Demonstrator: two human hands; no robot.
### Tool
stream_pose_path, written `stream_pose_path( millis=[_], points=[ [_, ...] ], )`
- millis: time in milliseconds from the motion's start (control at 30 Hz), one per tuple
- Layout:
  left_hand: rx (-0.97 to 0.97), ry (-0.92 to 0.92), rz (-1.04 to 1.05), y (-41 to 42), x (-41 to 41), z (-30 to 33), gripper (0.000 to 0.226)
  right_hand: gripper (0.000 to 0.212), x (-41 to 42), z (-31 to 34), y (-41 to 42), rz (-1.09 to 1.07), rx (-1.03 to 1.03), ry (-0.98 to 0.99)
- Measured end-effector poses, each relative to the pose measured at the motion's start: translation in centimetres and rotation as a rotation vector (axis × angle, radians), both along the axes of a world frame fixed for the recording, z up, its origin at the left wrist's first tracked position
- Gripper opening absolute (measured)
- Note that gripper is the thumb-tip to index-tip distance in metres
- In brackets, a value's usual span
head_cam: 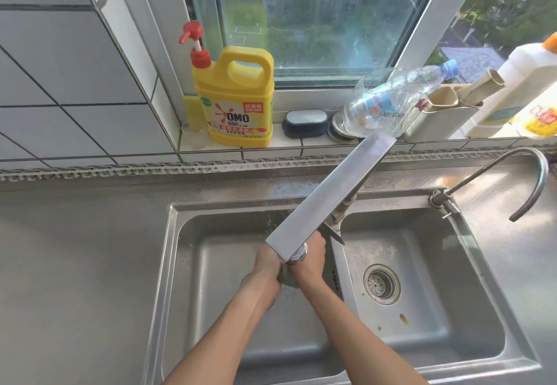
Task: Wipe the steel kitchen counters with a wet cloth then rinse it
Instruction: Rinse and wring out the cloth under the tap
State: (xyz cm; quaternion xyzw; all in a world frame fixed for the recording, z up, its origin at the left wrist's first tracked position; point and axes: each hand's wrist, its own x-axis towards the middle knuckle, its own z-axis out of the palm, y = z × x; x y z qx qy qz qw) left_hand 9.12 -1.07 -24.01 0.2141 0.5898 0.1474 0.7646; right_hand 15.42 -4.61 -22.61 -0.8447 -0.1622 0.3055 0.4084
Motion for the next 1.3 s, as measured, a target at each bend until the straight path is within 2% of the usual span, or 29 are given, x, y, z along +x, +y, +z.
stream_pose_path(
  millis=[100, 133, 200, 267, 300, 400, 500, 600, 633, 733, 800, 867, 1000, 1033, 1067, 1200, 1267, 1300],
  points=[
    [0.042, -0.013, -0.033, -0.7, -0.2, 0.4, 0.012, 0.024, 0.5, -0.6, -0.2, -0.010, -0.072, -0.025],
    [0.050, 0.011, -0.019, -0.4, -0.4, 0.2, 0.020, 0.025, -0.4, -0.5, -0.7, 0.025, -0.056, -0.018],
    [0.054, 0.073, -0.006, 0.4, -0.9, -0.8, 0.053, 0.020, -2.6, -0.2, -1.9, 0.064, -0.024, 0.054],
    [0.047, 0.059, 0.008, 0.6, -0.9, -1.4, 0.066, 0.015, -3.2, 0.1, -2.4, 0.080, -0.017, 0.072],
    [0.031, 0.034, 0.006, 0.5, -0.8, -1.3, 0.061, 0.019, -2.7, 0.1, -2.1, 0.099, -0.014, 0.039],
    [0.057, -0.029, -0.023, -0.9, -0.6, 0.4, 0.013, 0.027, 0.0, -0.5, -0.8, 0.069, -0.079, -0.060],
    [0.117, -0.033, -0.043, -1.2, -0.6, 0.9, 0.011, 0.029, 0.1, -0.4, -0.7, 0.034, -0.090, -0.092],
    [0.108, -0.027, -0.035, 0.4, -0.4, -0.4, 0.059, 0.023, -2.6, 0.3, -1.9, 0.075, -0.012, -0.017],
    [0.127, -0.004, -0.049, 0.5, -0.3, -0.5, 0.063, 0.019, -2.8, 0.4, -2.2, 0.079, 0.010, 0.004],
    [0.196, -0.004, -0.092, -0.3, 0.3, -0.1, 0.041, 0.031, -0.3, 0.3, -0.9, 0.027, 0.014, -0.016],
    [0.284, -0.023, -0.117, -1.5, 0.9, -0.4, 0.029, 0.029, 1.7, 0.2, -0.2, -0.066, -0.015, -0.016],
    [0.334, -0.027, -0.102, -1.8, 0.9, -0.1, 0.032, 0.026, 1.6, 0.0, -0.5, -0.099, -0.014, -0.014],
    [0.175, 0.009, 0.029, 0.2, 0.0, -1.1, 0.060, 0.020, -2.8, 0.2, -2.7, 0.001, 0.049, 0.028],
    [0.178, 0.016, 0.029, 0.4, -0.1, -1.3, 0.062, 0.017, -2.9, 0.2, -2.6, 0.022, 0.052, 0.023],
    [0.172, 0.024, 0.027, 0.3, -0.1, -1.2, 0.057, 0.017, -2.5, 0.1, -2.1, 0.039, 0.044, 0.001],
    [0.212, -0.003, -0.062, -1.3, -0.4, -0.1, 0.014, 0.032, 0.4, -0.9, -0.4, -0.035, -0.060, -0.045],
    [0.224, 0.000, -0.055, -0.8, -0.6, -0.1, 0.013, 0.031, -0.4, -1.1, -0.6, -0.040, -0.050, -0.049],
    [0.222, 0.000, -0.023, -0.2, -0.7, -0.5, 0.024, 0.029, -1.6, -1.0, -1.0, -0.032, -0.021, -0.031]
  ],
)
